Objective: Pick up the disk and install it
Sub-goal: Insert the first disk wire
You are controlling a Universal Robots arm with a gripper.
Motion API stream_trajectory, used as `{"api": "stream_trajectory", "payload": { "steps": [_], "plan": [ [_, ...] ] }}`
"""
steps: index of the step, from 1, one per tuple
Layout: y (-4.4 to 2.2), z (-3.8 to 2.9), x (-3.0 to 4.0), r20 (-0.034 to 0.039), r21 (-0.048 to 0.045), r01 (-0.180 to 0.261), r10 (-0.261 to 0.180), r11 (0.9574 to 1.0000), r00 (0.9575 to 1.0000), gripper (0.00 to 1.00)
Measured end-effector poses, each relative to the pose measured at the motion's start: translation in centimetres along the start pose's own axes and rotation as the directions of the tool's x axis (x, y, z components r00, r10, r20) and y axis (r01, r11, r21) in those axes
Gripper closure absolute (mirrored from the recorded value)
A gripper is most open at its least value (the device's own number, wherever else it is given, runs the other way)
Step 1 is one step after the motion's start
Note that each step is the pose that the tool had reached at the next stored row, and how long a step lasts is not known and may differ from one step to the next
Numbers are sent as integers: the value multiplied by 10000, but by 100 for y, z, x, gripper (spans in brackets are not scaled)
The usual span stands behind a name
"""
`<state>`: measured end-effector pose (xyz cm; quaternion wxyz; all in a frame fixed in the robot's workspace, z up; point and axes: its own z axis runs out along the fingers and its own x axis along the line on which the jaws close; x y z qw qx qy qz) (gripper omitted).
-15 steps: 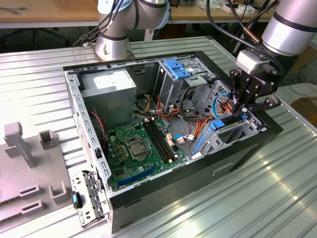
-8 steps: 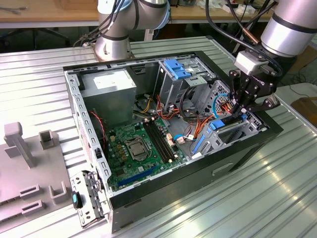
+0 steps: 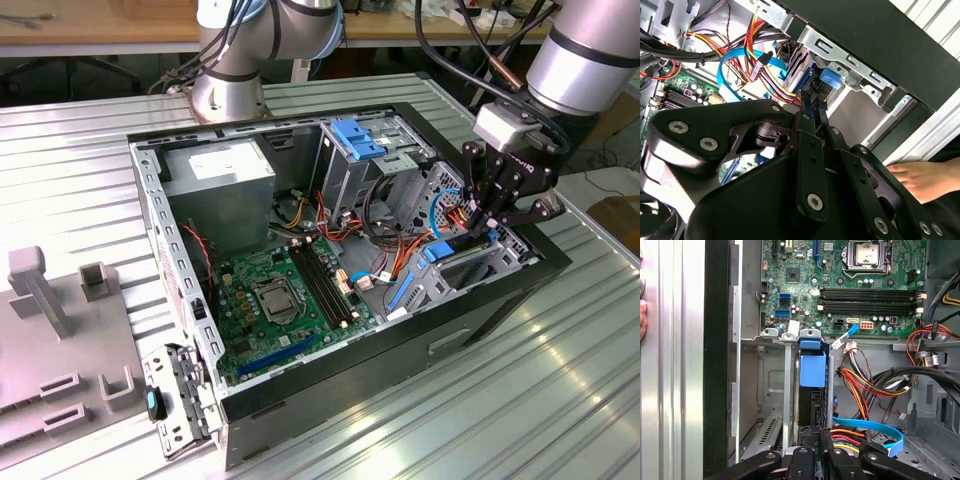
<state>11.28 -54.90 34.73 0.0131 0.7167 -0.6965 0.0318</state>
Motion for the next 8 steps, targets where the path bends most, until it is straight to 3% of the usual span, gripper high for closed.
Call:
{"api": "stream_trajectory", "payload": {
  "steps": [8],
  "plan": [
    [0,13,-1,-1,-1,-18,18,10000,10000,83]
  ]
}}
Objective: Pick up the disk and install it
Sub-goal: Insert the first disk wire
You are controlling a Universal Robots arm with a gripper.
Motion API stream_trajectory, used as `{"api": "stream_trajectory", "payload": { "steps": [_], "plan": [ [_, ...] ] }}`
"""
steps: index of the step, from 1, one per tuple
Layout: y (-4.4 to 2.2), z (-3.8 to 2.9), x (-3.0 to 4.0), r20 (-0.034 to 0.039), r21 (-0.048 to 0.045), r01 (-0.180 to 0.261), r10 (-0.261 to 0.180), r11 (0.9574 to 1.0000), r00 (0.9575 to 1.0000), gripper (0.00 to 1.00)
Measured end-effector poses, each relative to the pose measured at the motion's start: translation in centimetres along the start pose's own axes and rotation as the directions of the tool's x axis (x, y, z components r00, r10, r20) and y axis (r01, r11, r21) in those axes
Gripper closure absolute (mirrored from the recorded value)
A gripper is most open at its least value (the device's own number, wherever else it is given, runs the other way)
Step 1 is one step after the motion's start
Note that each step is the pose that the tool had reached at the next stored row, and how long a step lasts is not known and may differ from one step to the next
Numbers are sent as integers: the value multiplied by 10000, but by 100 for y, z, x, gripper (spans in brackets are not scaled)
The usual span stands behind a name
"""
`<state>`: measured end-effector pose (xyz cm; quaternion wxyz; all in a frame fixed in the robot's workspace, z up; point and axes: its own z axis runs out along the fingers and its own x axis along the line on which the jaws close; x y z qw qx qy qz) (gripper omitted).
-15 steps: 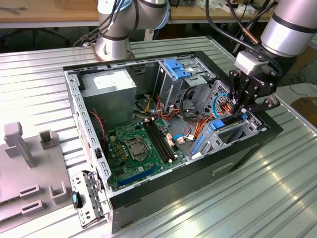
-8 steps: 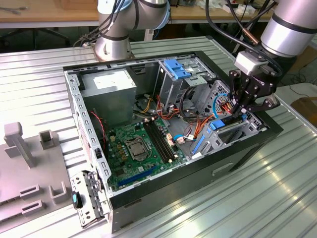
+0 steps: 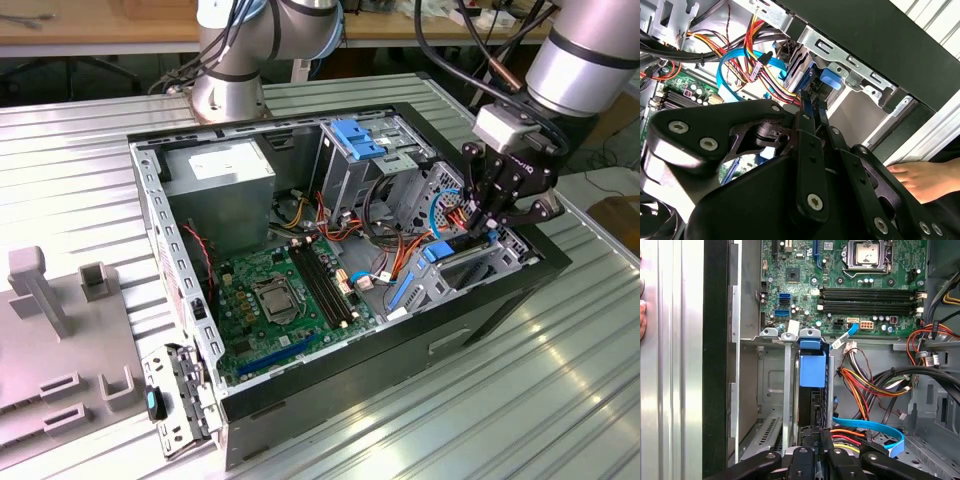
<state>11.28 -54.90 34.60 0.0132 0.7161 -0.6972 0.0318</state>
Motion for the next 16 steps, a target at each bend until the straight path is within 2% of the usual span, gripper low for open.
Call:
{"api": "stream_trajectory", "payload": {
  "steps": [16],
  "plan": [
    [1,29,-2,0,-1,-25,25,10000,10000,83]
  ]
}}
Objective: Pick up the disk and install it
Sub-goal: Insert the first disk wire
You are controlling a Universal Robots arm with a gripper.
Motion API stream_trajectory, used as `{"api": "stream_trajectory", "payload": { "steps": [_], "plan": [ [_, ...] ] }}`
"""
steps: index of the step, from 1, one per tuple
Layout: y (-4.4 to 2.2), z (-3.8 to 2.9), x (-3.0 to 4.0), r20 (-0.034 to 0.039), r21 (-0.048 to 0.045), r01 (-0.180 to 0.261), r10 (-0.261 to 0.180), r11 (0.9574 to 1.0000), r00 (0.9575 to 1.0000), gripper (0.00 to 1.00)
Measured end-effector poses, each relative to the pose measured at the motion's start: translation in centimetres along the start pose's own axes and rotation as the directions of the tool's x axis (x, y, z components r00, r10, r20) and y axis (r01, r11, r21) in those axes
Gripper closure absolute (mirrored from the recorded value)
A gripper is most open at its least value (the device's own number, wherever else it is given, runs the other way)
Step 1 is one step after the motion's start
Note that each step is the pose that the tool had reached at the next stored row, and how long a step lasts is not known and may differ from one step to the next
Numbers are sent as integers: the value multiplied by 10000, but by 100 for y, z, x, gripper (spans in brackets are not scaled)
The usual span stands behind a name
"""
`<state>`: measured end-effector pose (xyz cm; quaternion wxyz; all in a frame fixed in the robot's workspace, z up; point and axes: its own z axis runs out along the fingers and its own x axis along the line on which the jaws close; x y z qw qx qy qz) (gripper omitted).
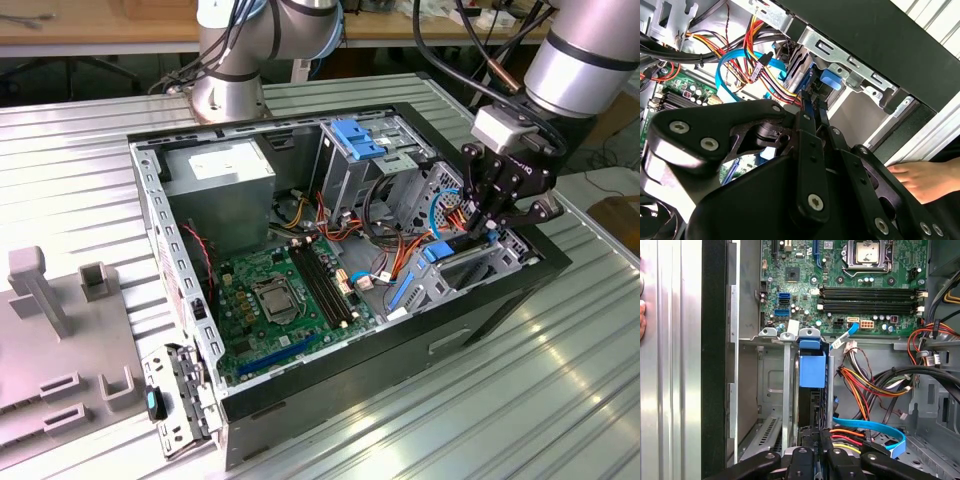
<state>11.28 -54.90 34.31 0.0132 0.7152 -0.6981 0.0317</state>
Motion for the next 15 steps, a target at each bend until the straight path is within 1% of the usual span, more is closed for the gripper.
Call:
{"api": "stream_trajectory", "payload": {
  "steps": [2,5,8,12,14,15],
  "plan": [
    [0,0,0,0,0,0,0,10000,10000,83],
    [-1,-17,1,9,1,-1,1,10000,10000,83],
    [-2,-35,3,1,-1,-21,21,10000,10000,83],
    [-4,-40,3,0,-3,-55,55,10000,10000,83],
    [-5,-42,3,16,-6,-84,84,10000,10000,83],
    [-5,-40,2,39,-6,-113,113,9999,9999,83]
  ]
}}
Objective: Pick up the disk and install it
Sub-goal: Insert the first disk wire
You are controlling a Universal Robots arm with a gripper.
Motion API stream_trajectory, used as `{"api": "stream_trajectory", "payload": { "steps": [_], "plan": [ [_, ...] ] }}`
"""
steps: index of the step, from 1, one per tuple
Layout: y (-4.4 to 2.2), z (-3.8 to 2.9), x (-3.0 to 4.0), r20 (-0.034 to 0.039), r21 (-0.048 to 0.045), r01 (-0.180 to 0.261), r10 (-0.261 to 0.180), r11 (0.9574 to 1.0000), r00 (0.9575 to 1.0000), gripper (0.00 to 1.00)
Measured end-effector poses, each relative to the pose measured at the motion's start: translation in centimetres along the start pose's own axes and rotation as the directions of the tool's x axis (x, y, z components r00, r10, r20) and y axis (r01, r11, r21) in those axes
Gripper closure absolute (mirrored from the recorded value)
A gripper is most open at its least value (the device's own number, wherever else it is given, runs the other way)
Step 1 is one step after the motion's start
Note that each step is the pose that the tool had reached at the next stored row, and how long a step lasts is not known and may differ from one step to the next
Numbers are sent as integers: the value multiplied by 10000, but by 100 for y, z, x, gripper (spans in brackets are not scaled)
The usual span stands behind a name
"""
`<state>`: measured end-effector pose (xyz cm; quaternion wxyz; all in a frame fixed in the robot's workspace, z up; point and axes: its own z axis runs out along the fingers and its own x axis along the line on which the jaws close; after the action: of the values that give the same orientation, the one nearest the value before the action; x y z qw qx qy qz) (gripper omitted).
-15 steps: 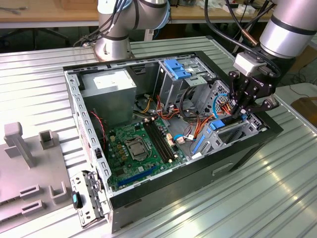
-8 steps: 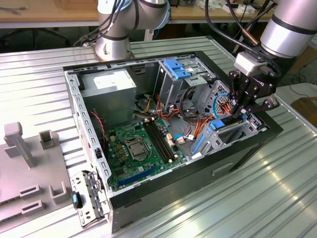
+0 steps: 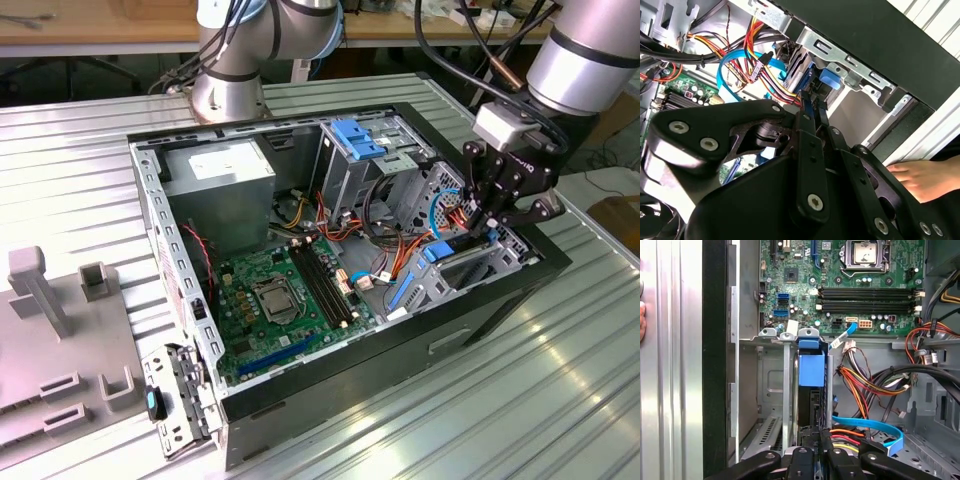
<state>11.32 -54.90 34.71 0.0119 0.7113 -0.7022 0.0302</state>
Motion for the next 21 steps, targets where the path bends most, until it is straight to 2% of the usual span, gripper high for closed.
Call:
{"api": "stream_trajectory", "payload": {
  "steps": [2,5,7,14,21],
  "plan": [
    [0,0,1,19,-2,-40,40,10000,10000,83],
    [0,0,0,127,-5,-93,93,10000,9999,83],
    [0,2,0,158,-5,-102,102,9999,9998,83],
    [-1,8,2,158,-23,-343,343,9994,9993,83],
    [-1,15,4,187,-25,-325,326,9995,9993,83]
  ]
}}
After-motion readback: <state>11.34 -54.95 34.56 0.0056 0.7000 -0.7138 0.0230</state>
